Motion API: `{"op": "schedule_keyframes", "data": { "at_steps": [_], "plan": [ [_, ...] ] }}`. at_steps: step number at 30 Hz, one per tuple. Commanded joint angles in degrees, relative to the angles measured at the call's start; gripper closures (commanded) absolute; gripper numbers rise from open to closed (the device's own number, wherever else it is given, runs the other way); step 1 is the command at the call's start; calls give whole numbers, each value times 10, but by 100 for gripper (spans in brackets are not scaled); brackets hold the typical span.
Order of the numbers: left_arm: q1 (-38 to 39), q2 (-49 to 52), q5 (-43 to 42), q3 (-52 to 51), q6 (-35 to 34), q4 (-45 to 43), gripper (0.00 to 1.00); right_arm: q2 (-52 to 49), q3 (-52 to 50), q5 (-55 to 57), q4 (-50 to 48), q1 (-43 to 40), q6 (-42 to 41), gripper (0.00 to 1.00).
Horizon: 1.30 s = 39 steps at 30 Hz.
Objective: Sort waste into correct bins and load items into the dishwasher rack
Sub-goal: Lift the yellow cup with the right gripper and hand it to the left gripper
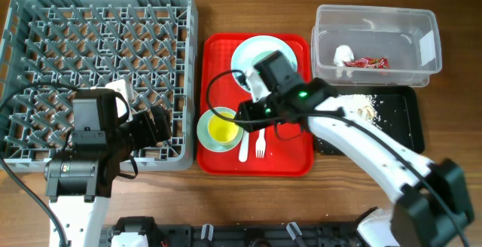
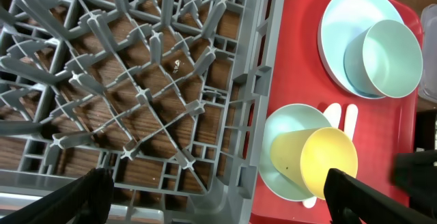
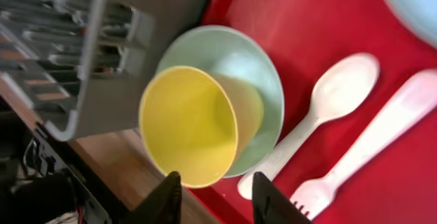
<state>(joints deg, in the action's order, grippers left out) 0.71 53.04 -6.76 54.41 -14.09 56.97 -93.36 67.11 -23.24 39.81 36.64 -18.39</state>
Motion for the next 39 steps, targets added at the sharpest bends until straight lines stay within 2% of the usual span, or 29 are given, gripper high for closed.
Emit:
{"op": "schedule_keyframes", "data": {
  "at_steps": [1,5,7,11,14,16,18,20,23,25,27,33,35,39],
  "plan": [
    [3,-1,-7,10,-1,-1,0,-49,0,12,-1,16,-55,69],
    [3,-1,-7,10,-1,-2,0,-82,0,15,-3,18,-58,82],
    [3,-1,-7,10,-1,-2,0,-85,0,31,-1,18,-83,95],
    [3,-1,-7,10,-1,-2,0,-56,10,36,7,5,-85,96],
    [3,-1,-31,10,-5,-5,0,33,26,39,16,-54,-73,96],
    [3,8,-104,10,-33,-29,0,98,26,25,14,-128,-85,96],
    [3,28,-184,10,-33,-64,0,115,26,-51,14,-198,-87,96],
    [3,75,-325,10,-33,-136,0,104,25,-207,8,-268,-66,96],
    [3,143,-501,10,-34,-241,0,73,25,-396,-17,-288,-29,96],
    [3,185,-635,10,-45,-337,0,64,25,-452,-31,-287,-26,96],
    [16,213,-696,10,-85,-425,0,59,25,-510,-71,-287,-42,96],
    [103,220,-683,10,-156,-591,0,58,25,-568,-111,-279,-73,96],
    [125,220,-651,10,-164,-608,0,58,25,-573,-112,-265,-73,96],
    [131,220,-645,10,-164,-614,0,58,25,-604,-144,-242,-88,96]
  ]
}}
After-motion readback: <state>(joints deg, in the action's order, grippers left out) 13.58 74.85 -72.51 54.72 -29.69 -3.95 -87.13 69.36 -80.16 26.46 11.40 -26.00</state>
